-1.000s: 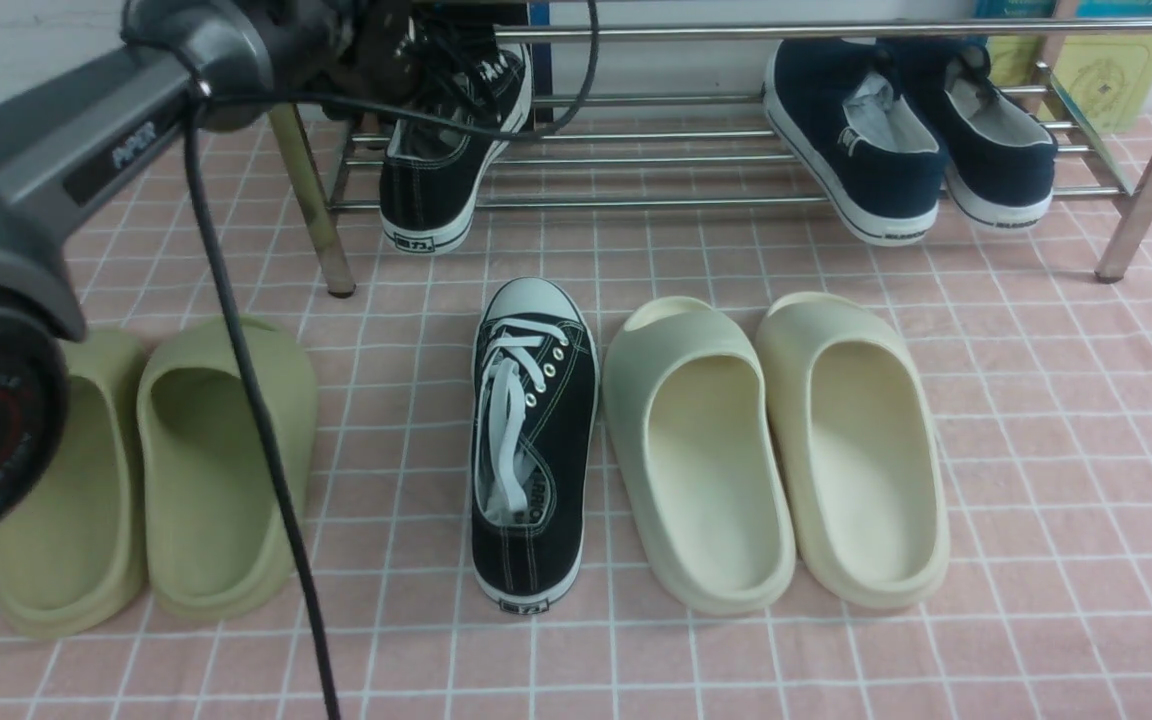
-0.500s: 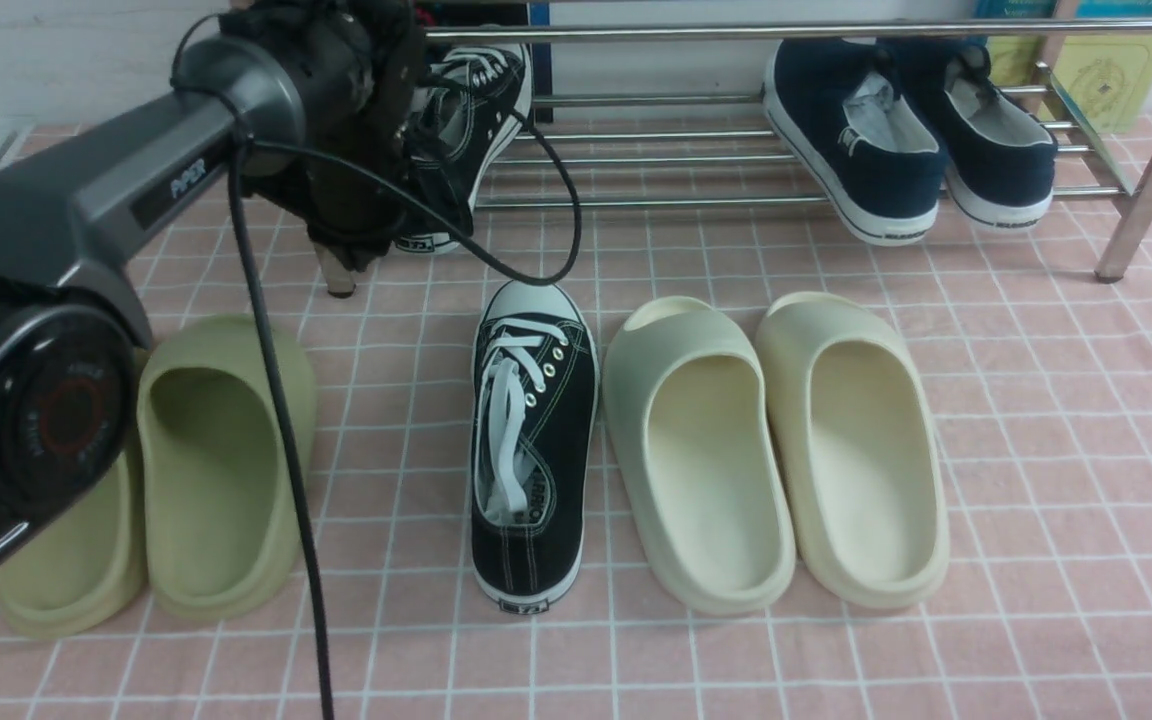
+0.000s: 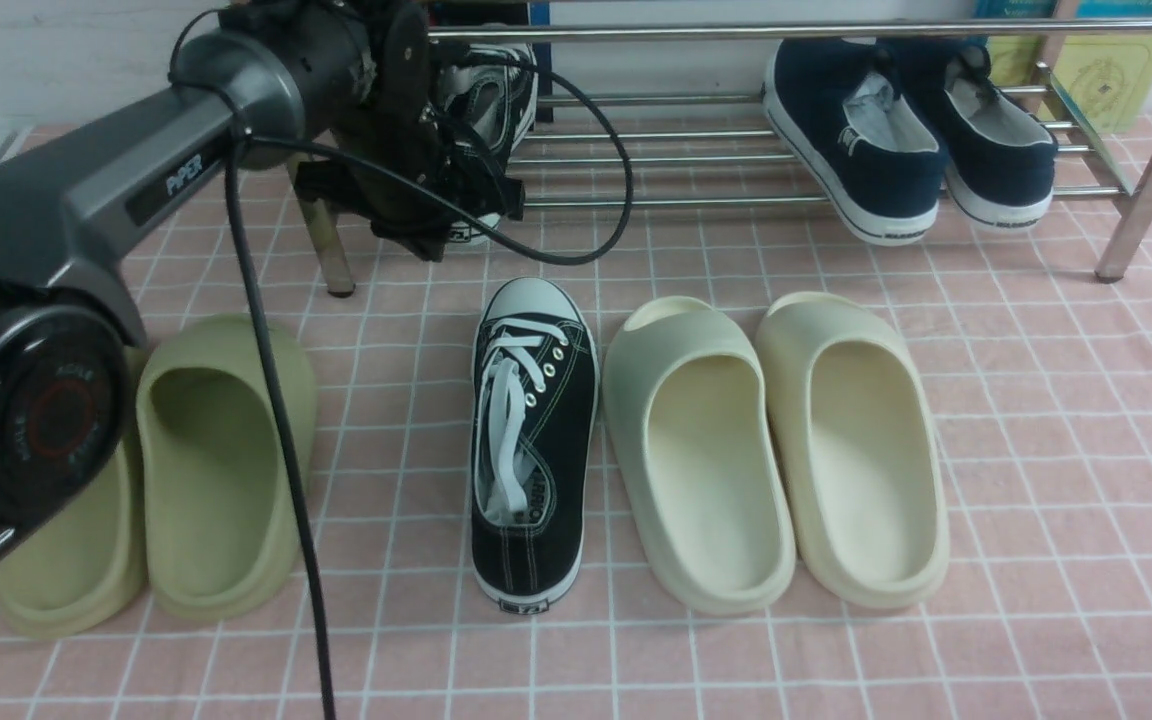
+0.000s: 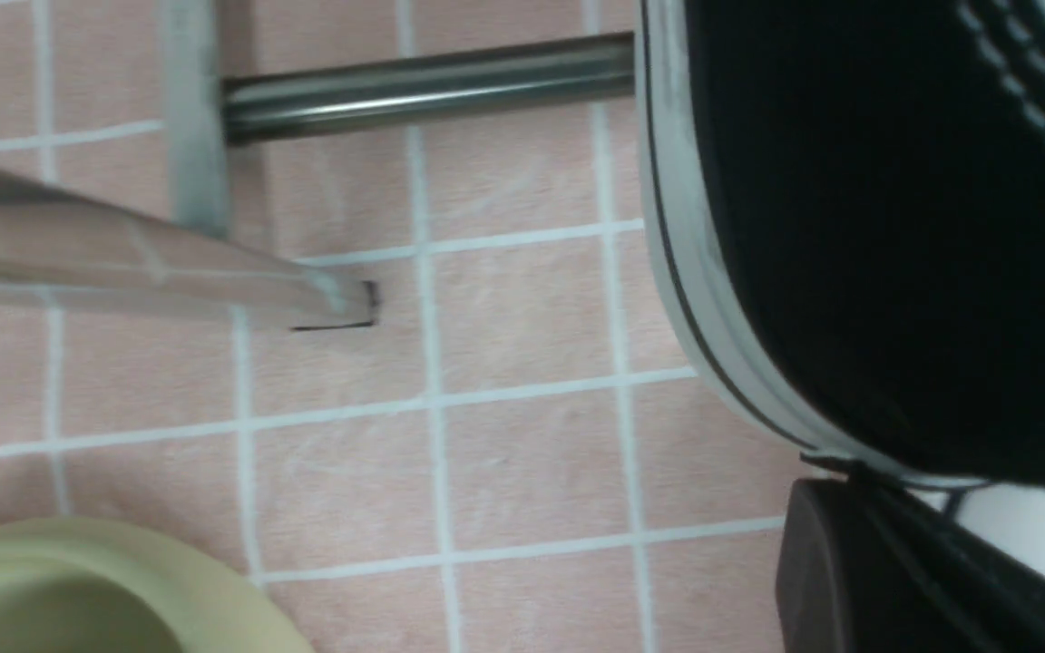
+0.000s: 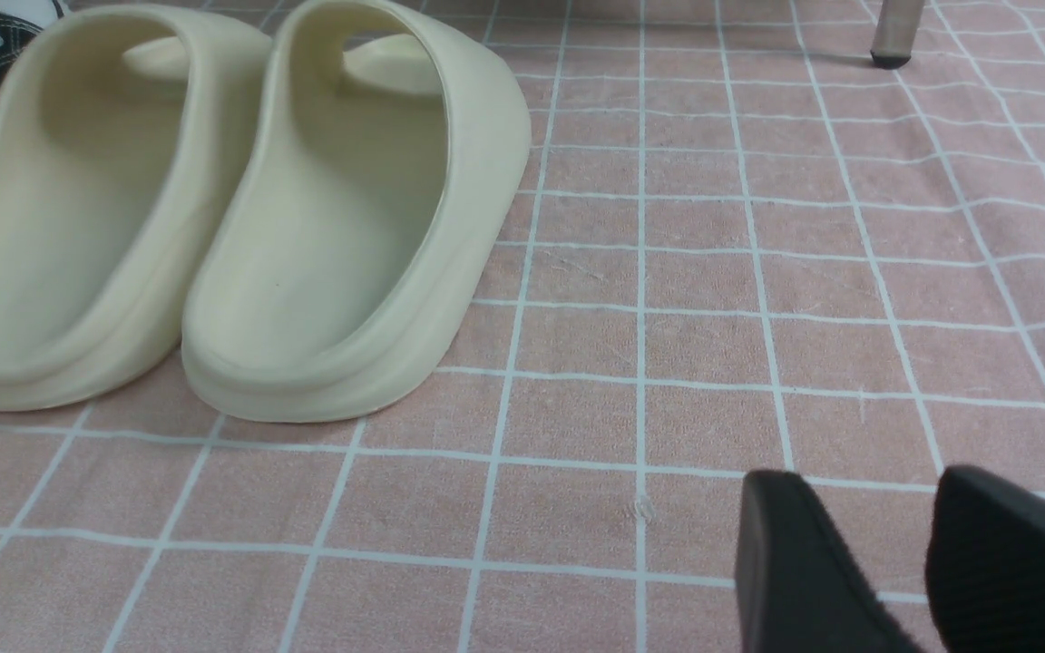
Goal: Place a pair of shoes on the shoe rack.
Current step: Use the left arm to put a shoe into the shoe rack, then use the left arm to grab the shoe closest to it
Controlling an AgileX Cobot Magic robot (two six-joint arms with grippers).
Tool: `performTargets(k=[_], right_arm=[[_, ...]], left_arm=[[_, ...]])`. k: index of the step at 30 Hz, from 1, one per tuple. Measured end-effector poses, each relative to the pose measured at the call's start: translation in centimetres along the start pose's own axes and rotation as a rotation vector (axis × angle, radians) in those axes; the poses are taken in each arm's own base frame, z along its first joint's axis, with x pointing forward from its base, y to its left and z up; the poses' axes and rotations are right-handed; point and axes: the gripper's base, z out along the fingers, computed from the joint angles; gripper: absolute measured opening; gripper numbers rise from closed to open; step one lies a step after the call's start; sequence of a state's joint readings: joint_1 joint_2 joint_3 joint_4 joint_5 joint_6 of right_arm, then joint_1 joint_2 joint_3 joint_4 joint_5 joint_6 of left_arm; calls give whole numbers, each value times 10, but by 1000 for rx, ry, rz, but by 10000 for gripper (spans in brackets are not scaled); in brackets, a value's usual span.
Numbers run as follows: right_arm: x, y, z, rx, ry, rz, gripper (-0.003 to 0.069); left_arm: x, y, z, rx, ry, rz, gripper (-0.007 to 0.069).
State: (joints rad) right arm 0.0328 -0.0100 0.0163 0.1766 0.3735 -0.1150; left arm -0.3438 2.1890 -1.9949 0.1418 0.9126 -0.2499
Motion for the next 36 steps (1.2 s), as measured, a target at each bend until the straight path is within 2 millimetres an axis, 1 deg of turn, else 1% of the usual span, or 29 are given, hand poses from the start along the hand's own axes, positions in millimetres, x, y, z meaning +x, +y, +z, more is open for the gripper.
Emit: performTargets(k=[3, 6, 8, 10, 12, 13, 14, 15, 16, 18, 20, 22, 23, 25, 27, 29, 31, 32, 34, 35, 36], right_arm=[[0, 0, 0, 0, 0, 0, 240], [0, 0, 0, 0, 0, 0, 240], [0, 0, 0, 0, 0, 0, 240], [0, 0, 0, 0, 0, 0, 240], [0, 0, 0, 0, 0, 0, 240], [0, 0, 0, 0, 0, 0, 240], [0, 0, 0, 0, 0, 0, 240], [0, 0, 0, 0, 0, 0, 240], [0, 0, 0, 0, 0, 0, 240], [0, 0, 0, 0, 0, -1, 240], [0, 0, 0, 0, 0, -1, 240], [0, 0, 0, 0, 0, -1, 240], [0, 0, 0, 0, 0, -1, 240], [0, 0, 0, 0, 0, -1, 240], [0, 0, 0, 0, 0, -1, 240], [0, 0, 0, 0, 0, -1, 240], [0, 0, 0, 0, 0, -1, 240], [0, 0, 0, 0, 0, -1, 240], [0, 0, 0, 0, 0, -1, 240], [0, 0, 0, 0, 0, -1, 240], [0, 0, 0, 0, 0, -1, 240]], left_arm=[[1, 1, -3, -7, 15, 2, 20], [5, 5, -12, -47, 76, 15, 23], [10, 10, -34, -76, 147, 37, 23], [10, 10, -57, -70, 160, 57, 27], [7, 2, -100, -32, 105, 114, 31], [6, -2, -118, -15, 73, 135, 33], [7, -13, -140, 15, 34, 165, 34], [9, -19, -158, 38, 3, 181, 34], [13, -27, -176, 64, -28, 202, 36], [24, -39, -202, 98, -56, 237, 39], [45, -46, -213, 111, -62, 264, 40], [63, -47, -208, 109, -70, 250, 41], [73, -47, -202, 112, -82, 227, 41], [90, -48, -185, 133, -113, 152, 42], [106, -48, -164, 157, -127, 70, 52], [120, -50, -142, 173, -128, 26, 88], [126, -53, -126, 182, -125, 15, 149], [128, -54, -119, 180, -116, 13, 196], [130, -56, -106, 163, -92, 27, 321], [130, -56, -105, 161, -89, 28, 332], [132, -57, -94, 145, -67, 39, 433]])
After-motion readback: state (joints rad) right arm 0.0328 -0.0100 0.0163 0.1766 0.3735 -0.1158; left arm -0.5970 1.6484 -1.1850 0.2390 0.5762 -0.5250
